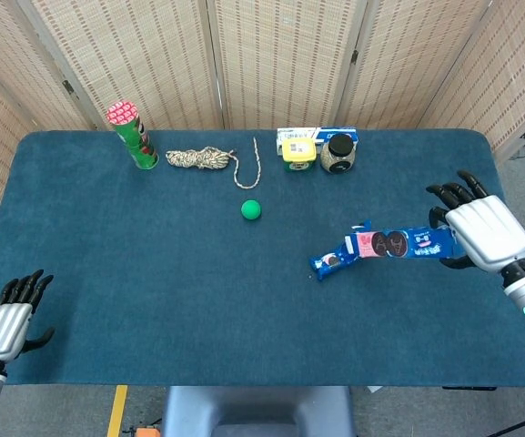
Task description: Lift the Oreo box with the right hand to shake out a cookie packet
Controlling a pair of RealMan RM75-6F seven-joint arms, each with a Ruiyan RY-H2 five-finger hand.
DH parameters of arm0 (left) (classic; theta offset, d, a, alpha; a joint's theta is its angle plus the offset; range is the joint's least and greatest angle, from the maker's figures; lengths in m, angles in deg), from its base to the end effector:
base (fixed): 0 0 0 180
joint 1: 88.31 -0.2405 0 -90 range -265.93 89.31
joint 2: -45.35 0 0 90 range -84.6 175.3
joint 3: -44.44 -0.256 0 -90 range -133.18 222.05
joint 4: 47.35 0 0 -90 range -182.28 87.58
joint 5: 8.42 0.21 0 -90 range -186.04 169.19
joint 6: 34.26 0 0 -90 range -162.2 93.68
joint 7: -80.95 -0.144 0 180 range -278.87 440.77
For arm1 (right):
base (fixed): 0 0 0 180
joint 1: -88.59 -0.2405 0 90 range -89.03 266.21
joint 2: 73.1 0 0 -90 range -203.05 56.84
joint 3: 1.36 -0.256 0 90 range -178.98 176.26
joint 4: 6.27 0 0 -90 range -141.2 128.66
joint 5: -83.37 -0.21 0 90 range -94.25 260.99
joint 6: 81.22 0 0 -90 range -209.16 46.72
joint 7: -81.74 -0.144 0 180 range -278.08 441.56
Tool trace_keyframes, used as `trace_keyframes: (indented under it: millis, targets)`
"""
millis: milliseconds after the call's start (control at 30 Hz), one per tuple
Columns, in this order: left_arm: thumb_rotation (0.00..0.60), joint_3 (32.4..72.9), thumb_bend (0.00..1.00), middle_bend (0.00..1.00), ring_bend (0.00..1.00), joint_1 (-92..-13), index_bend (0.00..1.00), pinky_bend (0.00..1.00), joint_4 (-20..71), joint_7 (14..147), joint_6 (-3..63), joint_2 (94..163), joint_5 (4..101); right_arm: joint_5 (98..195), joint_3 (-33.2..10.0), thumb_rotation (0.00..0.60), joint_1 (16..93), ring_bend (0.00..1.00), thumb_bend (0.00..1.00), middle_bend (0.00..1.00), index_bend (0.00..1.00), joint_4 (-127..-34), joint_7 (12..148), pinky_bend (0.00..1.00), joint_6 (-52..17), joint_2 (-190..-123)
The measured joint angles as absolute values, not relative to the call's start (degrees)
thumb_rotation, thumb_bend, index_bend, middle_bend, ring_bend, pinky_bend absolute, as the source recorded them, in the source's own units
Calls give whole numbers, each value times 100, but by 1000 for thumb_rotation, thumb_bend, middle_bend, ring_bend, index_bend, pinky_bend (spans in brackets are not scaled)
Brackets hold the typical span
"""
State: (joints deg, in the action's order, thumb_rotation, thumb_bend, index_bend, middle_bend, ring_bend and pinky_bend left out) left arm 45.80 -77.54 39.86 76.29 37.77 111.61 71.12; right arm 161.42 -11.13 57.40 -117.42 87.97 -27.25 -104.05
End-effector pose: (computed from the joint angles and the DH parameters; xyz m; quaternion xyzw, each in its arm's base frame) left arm -0.3361 0.2071 0.1300 -0.6472 -0.4127 -0.2866 0.5733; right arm -0.1835 -0.2986 0.2544 0.7594 -0.2590 0.2732 0.5306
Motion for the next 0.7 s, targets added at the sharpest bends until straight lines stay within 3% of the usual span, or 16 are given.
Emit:
trace_keyframes:
  millis: [433, 700]
  targets:
    - [600, 4556, 326, 0, 0, -7756, 0, 0, 4024, 7603, 3807, 11159, 7122, 16633, -1125, 600, 5943, 142, 154, 177, 591, -11762, 7816, 0, -2416, -10422]
    - [600, 4539, 326, 0, 0, -7765, 0, 0, 4037, 7592, 3841, 11161, 7145, 17357, -997, 600, 6086, 152, 154, 177, 591, -10933, 6899, 0, -1808, -11661]
